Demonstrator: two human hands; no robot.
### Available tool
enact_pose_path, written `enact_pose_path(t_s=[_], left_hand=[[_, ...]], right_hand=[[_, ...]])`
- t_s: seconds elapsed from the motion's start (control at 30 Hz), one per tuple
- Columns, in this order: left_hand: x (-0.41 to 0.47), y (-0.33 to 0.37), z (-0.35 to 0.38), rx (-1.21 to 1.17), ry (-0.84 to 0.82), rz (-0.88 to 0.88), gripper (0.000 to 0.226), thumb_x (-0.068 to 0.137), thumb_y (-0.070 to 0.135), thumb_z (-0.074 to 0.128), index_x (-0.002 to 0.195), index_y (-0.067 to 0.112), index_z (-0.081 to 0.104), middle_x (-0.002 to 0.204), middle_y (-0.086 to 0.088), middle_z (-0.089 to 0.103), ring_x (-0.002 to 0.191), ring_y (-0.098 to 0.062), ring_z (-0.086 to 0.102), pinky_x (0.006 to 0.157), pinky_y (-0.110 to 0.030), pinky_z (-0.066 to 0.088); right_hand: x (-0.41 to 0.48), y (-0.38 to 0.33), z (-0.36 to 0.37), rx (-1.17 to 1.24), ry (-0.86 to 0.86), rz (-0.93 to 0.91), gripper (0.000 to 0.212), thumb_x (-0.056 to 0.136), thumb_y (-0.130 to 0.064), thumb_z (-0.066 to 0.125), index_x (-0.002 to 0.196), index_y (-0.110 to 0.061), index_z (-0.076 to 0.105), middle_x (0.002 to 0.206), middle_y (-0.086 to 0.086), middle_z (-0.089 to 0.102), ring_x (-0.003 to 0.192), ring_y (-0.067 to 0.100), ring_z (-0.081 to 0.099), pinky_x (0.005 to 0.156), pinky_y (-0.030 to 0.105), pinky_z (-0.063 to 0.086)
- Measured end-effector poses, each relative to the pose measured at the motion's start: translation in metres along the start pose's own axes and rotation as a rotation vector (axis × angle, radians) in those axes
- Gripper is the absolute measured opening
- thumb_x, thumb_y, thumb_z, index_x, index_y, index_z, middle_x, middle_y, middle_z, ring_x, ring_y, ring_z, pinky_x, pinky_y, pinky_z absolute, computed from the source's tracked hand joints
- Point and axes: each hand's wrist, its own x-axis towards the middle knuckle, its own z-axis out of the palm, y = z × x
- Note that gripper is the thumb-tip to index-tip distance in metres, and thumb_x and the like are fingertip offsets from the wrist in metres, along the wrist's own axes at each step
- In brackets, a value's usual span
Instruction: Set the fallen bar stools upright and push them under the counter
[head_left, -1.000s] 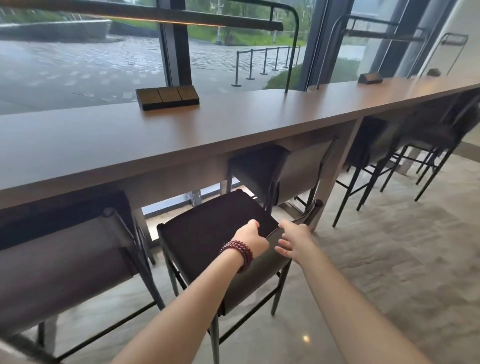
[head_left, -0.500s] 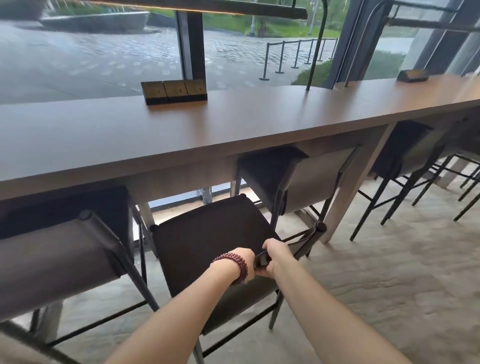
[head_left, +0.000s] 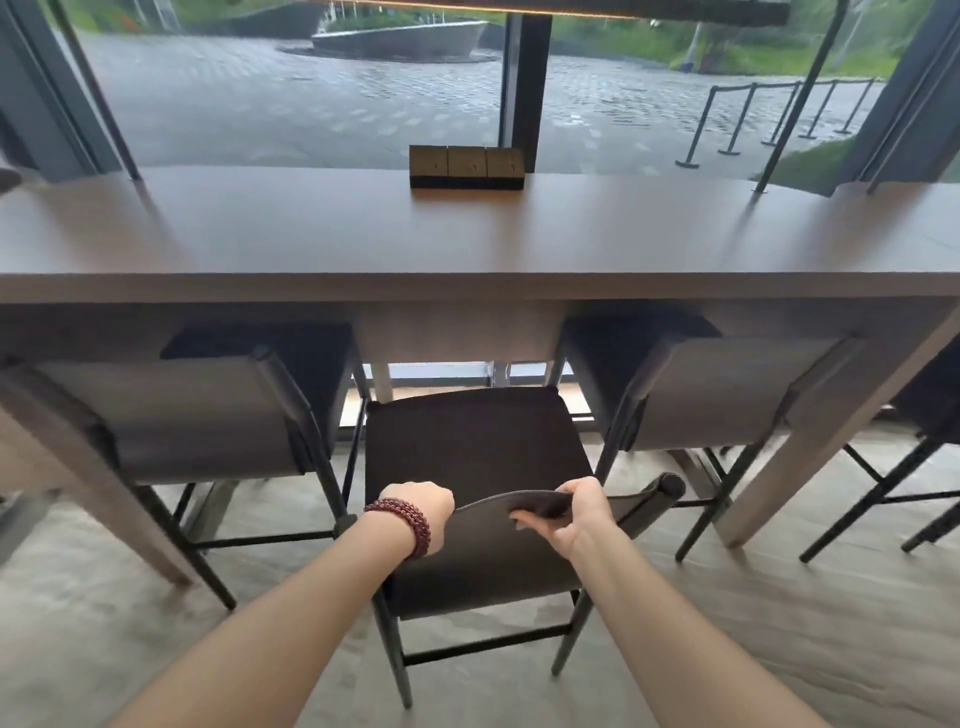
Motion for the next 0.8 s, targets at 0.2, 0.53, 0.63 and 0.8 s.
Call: enact_pose_path(t_s=[0.2, 0.53, 0.63, 0.8], left_hand=[[0.011, -0.018, -0.021, 0.065, 0.25, -0.027, 0.031, 0.083, 0.006, 0.046, 0.106, 0.018, 0.061, 0.107, -0.005, 0.066, 0.098, -0.028, 0.063, 0.074, -0.035, 0.044], [0.057, -0.057, -0.07, 0.076, 0.393, -0.013, 0.019, 0.078, 0.006, 0.047, 0.092, 0.015, 0.057, 0.101, -0.006, 0.066, 0.096, -0.03, 0.062, 0.071, -0.031, 0.038], [0.074, -0.069, -0.083, 0.088, 0.381, 0.009, 0.016, 0.078, 0.007, 0.048, 0.09, 0.015, 0.055, 0.1, -0.007, 0.066, 0.094, -0.031, 0.062, 0.079, -0.035, 0.043], [0.092, -0.08, -0.096, 0.103, 0.347, 0.05, 0.018, 0.079, 0.008, 0.049, 0.094, 0.014, 0.057, 0.102, -0.007, 0.065, 0.095, -0.03, 0.062, 0.07, -0.031, 0.037]], right_hand=[[0.002, -0.022, 0.027, 0.018, -0.094, -0.067, 0.037, 0.078, 0.011, 0.035, 0.115, 0.008, 0.041, 0.117, 0.031, 0.043, 0.096, 0.063, 0.045, 0.059, 0.063, 0.05], [0.032, -0.072, 0.093, -0.035, -0.163, -0.123, 0.045, 0.083, 0.011, 0.031, 0.128, 0.014, 0.034, 0.139, 0.043, 0.023, 0.12, 0.065, 0.034, 0.065, 0.063, 0.048], [0.039, -0.086, 0.109, -0.027, -0.161, -0.069, 0.036, 0.085, 0.009, 0.031, 0.121, 0.012, 0.036, 0.14, 0.044, 0.019, 0.123, 0.067, 0.028, 0.072, 0.063, 0.047], [0.05, -0.099, 0.124, 0.016, -0.125, -0.01, 0.039, 0.084, 0.009, 0.03, 0.123, 0.01, 0.036, 0.146, 0.044, 0.005, 0.133, 0.064, 0.012, 0.08, 0.064, 0.046]])
